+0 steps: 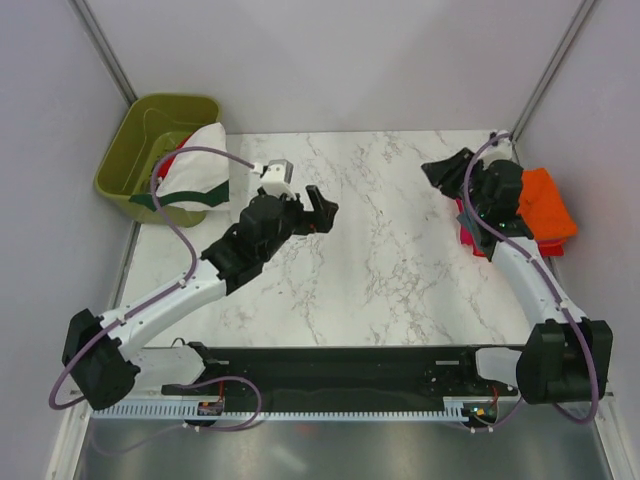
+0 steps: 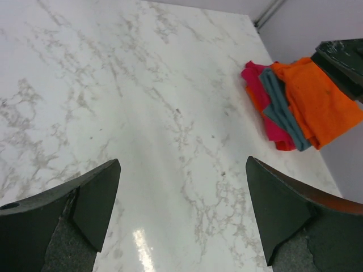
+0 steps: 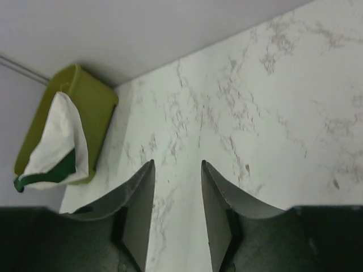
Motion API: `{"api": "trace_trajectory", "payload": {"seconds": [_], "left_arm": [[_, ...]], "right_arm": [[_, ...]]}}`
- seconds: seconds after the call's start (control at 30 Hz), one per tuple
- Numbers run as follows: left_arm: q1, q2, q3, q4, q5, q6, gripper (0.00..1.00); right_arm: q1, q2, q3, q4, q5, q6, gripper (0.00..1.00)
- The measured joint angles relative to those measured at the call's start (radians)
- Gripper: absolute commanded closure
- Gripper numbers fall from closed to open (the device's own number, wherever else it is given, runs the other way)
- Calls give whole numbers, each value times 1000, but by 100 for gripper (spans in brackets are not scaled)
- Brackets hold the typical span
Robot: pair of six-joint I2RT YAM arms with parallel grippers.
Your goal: Fold and stack the t-shirts
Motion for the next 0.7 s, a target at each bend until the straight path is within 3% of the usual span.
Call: {"api": "trace_trajectory", "payload": {"seconds": [0.03,0.1,0.13,0.3,0.5,0.7], "left_arm": [[3,-25,-40,-10,-15,0,1],[5,-67,-117,-29,-35,0,1],[5,-89,-161,-40,-45,0,1],[5,-203,-343,-83,-64,1,0],[5,-420,-544,-56,-73,24,0],[5,-585,-678,-42,-72,49,0]], "right_arm": [[43,-26,-31,-19,27,-34,39],[131,-77,-100,-49,100,-90,20],[182,-102,-139,-54,145,-121,4],[335,-234,-361,-53,307,-201,2],[340,-352,-549,-53,461,-207,2],[341,-406,-598,-98,512,-196,2]]}}
